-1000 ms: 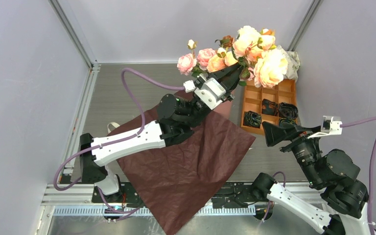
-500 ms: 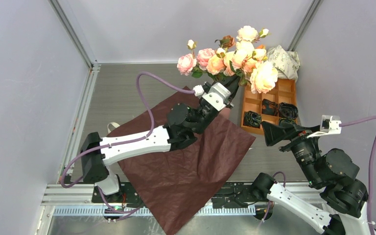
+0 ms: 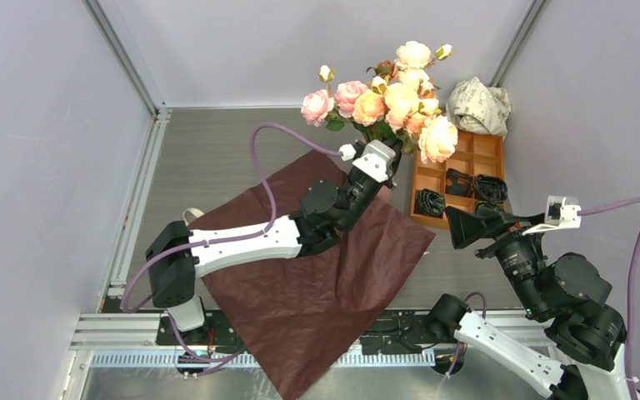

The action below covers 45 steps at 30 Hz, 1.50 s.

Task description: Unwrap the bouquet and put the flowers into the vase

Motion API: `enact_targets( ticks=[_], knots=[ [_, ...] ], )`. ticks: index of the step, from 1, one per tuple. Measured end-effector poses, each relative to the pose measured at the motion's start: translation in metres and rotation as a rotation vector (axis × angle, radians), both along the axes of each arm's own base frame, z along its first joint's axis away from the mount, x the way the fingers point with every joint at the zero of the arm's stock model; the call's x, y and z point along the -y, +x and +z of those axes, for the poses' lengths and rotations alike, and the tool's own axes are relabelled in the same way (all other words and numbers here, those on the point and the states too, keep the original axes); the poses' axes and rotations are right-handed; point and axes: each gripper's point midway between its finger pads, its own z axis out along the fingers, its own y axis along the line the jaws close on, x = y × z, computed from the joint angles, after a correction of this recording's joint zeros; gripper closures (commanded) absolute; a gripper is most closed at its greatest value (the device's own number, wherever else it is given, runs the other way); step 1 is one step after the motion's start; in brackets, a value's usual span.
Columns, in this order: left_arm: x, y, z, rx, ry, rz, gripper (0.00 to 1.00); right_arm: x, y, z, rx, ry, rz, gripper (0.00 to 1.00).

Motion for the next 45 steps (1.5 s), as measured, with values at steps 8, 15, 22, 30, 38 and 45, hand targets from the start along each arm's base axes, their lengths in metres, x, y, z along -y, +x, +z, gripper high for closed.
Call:
enact_targets(
  ticks=[8,15,22,30,38,45],
  knots=[
    [-0.009,0.018,-0.02,-0.071,-0.015,0.044,1.0,0.0,0.0,0.0,0.0,0.0,0.0,0.04],
    [-0.011,0.021,-0.027,-0.108,-0.033,0.056,1.0,0.0,0.0,0.0,0.0,0.0,0.0,0.04],
    [-0.01,0.023,-0.031,-0.13,-0.055,0.057,0.99,-0.001,0.001,-0.002,-0.004,-0.004,0.0,0.04],
    [-0.004,0.029,-0.048,-0.169,-0.047,0.071,0.84,-0.001,0.001,-0.002,-0.004,-0.003,0.0,0.04],
    [0.002,0.045,-0.103,-0.273,0.071,0.141,0.64,-0.001,0.001,-0.004,-0.006,-0.006,0.0,0.04],
    [-0.001,0.047,-0.126,-0.323,0.119,0.167,0.5,-0.001,0.001,-0.004,-0.005,-0.005,0.0,0.04]
  ],
)
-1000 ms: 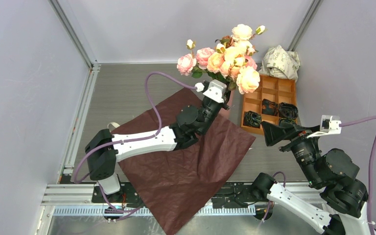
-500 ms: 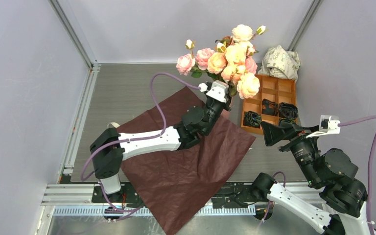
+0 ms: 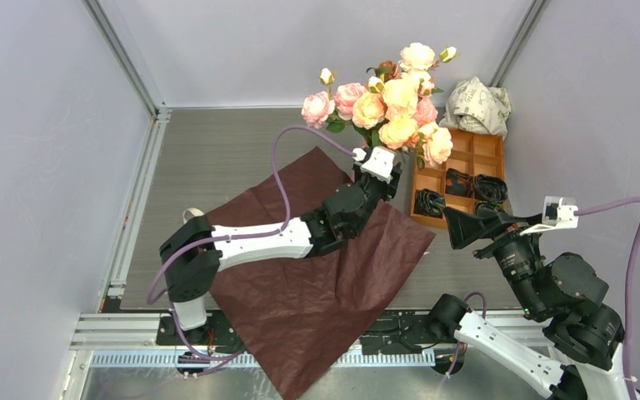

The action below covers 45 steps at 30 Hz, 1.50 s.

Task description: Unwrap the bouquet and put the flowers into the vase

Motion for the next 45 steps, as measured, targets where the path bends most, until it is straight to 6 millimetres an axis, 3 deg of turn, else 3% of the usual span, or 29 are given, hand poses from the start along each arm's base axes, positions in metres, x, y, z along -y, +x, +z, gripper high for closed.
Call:
enact_targets(
  ticks=[6,11,16,25,31,35,45],
  knots=[
    [-0.004,-0.005,-0.008,-0.023,0.036,-0.005,0.49,-0.001,0.001,-0.003,-0.005,-0.005,0.0,0.04],
    [-0.014,-0.016,0.001,-0.028,0.034,-0.008,0.49,-0.001,0.001,-0.004,-0.007,-0.006,0.0,0.01],
    [-0.024,-0.038,0.0,-0.056,0.036,-0.016,0.49,-0.001,0.002,-0.005,-0.011,-0.003,-0.005,0.01],
    [-0.057,-0.094,-0.032,-0.157,0.121,-0.023,0.53,0.024,0.011,-0.007,-0.029,0.05,-0.173,0.0],
    [-0.12,-0.098,-0.024,-0.23,0.065,0.07,0.54,0.047,0.019,-0.013,-0.065,0.066,-0.351,0.01],
    [-0.164,-0.101,-0.029,-0.278,0.029,0.148,0.58,0.049,0.03,-0.02,-0.122,0.03,-0.456,0.01],
    [-0.256,-0.111,-0.031,-0.35,-0.07,0.29,0.61,0.057,0.028,-0.022,-0.121,0.059,-0.5,0.0]
  ],
)
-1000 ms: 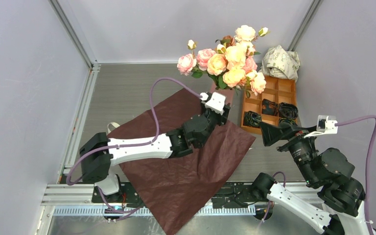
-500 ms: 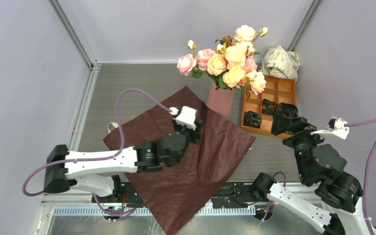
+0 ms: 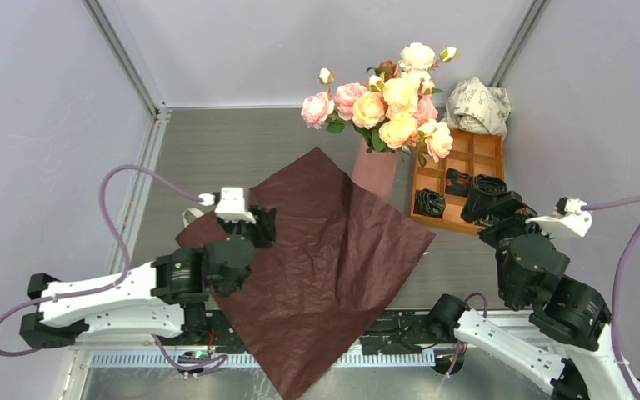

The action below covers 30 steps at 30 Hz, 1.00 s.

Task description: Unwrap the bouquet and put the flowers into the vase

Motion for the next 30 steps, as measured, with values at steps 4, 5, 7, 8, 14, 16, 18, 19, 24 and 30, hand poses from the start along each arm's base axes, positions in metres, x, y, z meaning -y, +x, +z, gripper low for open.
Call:
enact_targets(
  ticks=[4,5,7,8,14,16,18,19,24,30],
  knots=[
    [-0.031,-0.003,0.006,-0.001,-0.051,0.049,0.62,0.007,-0.006,0.001,0.021,0.033,-0.008,0.01],
    [-0.037,-0.004,0.006,0.0,-0.061,0.06,0.62,0.009,-0.007,0.001,0.024,0.038,-0.01,0.01],
    [-0.046,-0.005,0.004,-0.001,-0.065,0.072,0.62,0.012,-0.01,0.001,0.028,0.048,-0.013,0.01],
    [-0.05,-0.005,0.002,-0.001,-0.067,0.079,0.62,0.013,-0.01,0.001,0.031,0.055,-0.014,0.01],
    [-0.058,-0.006,-0.003,-0.008,-0.056,0.098,0.62,0.016,-0.013,0.0,0.036,0.067,-0.019,0.01],
    [-0.058,-0.006,-0.006,-0.012,-0.043,0.101,0.62,0.018,-0.015,0.0,0.039,0.072,-0.02,0.01],
    [-0.057,-0.006,-0.009,-0.016,-0.029,0.102,0.62,0.02,-0.016,0.0,0.043,0.078,-0.024,0.01],
    [-0.056,-0.006,-0.01,-0.018,-0.022,0.103,0.62,0.021,-0.016,0.0,0.046,0.081,-0.025,0.01],
    [-0.053,-0.005,-0.014,-0.024,-0.011,0.105,0.62,0.025,-0.02,0.0,0.057,0.096,-0.027,0.01],
    [-0.051,-0.005,-0.016,-0.026,-0.002,0.106,0.62,0.032,-0.024,-0.002,0.065,0.104,-0.051,0.01]
  ],
)
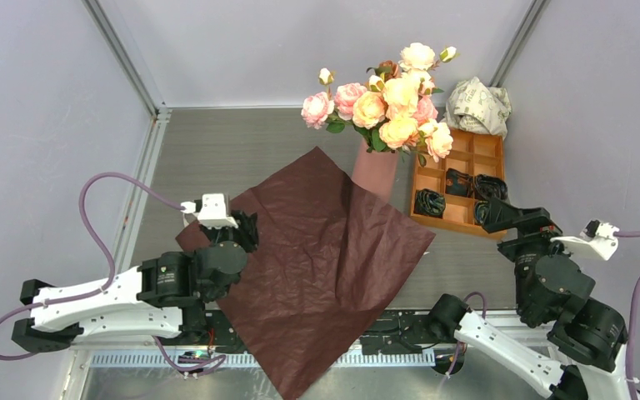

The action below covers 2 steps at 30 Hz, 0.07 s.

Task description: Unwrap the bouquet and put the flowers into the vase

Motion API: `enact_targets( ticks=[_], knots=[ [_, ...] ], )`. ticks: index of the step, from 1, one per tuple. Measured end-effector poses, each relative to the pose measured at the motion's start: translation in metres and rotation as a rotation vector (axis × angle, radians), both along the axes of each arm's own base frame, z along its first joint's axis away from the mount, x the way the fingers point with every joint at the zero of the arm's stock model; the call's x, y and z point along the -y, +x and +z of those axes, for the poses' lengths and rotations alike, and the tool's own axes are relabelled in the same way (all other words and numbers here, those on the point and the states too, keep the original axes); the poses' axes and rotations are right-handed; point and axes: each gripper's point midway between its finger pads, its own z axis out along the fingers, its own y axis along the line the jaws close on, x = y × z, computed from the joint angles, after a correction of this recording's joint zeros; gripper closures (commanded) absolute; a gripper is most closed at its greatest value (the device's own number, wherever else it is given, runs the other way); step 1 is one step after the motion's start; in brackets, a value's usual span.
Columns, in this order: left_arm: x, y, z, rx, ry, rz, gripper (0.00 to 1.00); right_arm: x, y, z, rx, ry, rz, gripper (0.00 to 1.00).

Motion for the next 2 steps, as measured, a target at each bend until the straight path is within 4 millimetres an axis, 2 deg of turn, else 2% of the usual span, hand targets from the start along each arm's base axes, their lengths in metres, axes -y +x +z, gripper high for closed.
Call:
enact_targets(
  ticks=[2],
  knots=[
    [-0.0001,0.0,-0.0002,0.0,0.001,0.0,0.62,0.0008,-0.0002,-0.001,-0.003,-0.003,-0.004,0.01]
  ],
)
